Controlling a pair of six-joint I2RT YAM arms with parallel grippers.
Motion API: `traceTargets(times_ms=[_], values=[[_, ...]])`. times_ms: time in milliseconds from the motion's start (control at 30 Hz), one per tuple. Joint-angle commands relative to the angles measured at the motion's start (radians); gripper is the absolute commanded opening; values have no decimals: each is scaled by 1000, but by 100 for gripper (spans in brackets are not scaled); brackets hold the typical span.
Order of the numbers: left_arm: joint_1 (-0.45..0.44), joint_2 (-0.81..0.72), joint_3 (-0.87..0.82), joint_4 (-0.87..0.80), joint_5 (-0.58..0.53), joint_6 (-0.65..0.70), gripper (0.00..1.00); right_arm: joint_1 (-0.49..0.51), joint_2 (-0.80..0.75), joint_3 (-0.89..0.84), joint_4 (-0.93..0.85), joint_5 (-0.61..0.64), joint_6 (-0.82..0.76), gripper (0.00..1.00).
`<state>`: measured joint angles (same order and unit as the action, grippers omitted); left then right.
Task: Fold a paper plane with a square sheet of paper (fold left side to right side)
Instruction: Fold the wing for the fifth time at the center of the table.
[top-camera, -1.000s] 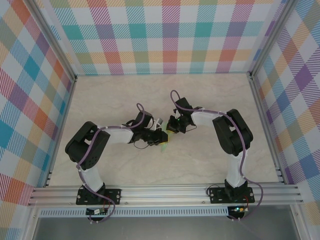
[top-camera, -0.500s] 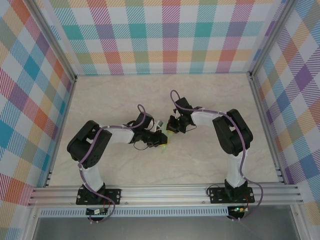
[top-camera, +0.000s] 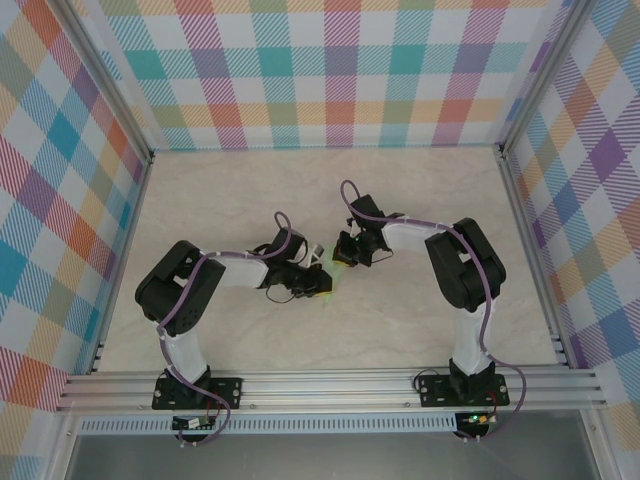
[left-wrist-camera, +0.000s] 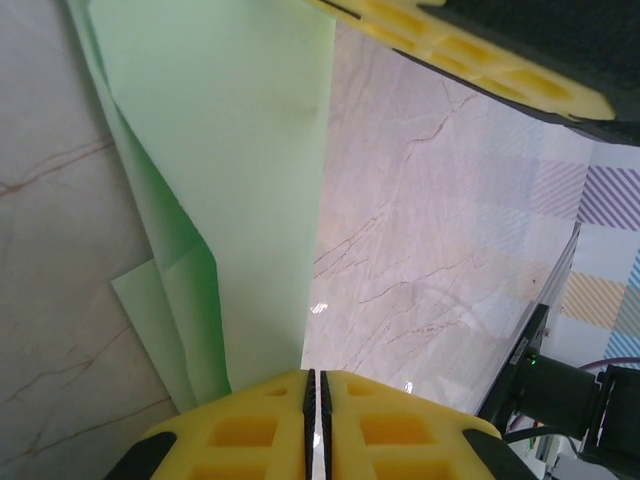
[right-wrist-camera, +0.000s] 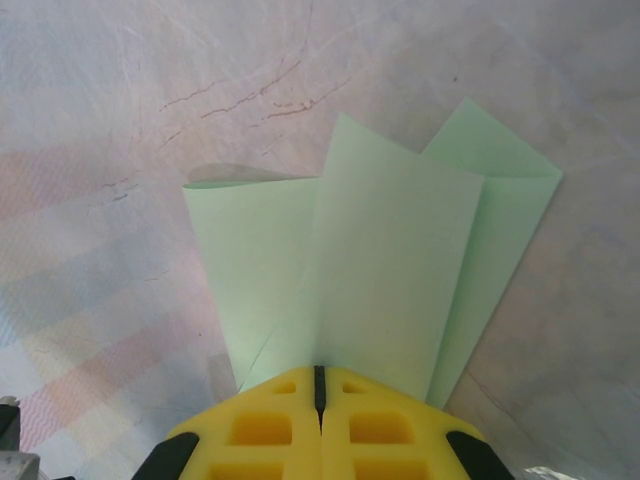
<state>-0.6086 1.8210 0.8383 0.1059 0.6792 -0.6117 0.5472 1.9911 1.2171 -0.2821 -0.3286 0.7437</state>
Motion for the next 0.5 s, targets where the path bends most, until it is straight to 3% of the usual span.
traceTargets(times_ms=[0, 467], values=[[-14, 10, -29, -70, -1, 34, 12, 4, 47, -7, -114, 49, -23, 2], [-23, -36, -90, -194, -24, 104, 11, 4, 64, 24, -157, 73, -25, 2]])
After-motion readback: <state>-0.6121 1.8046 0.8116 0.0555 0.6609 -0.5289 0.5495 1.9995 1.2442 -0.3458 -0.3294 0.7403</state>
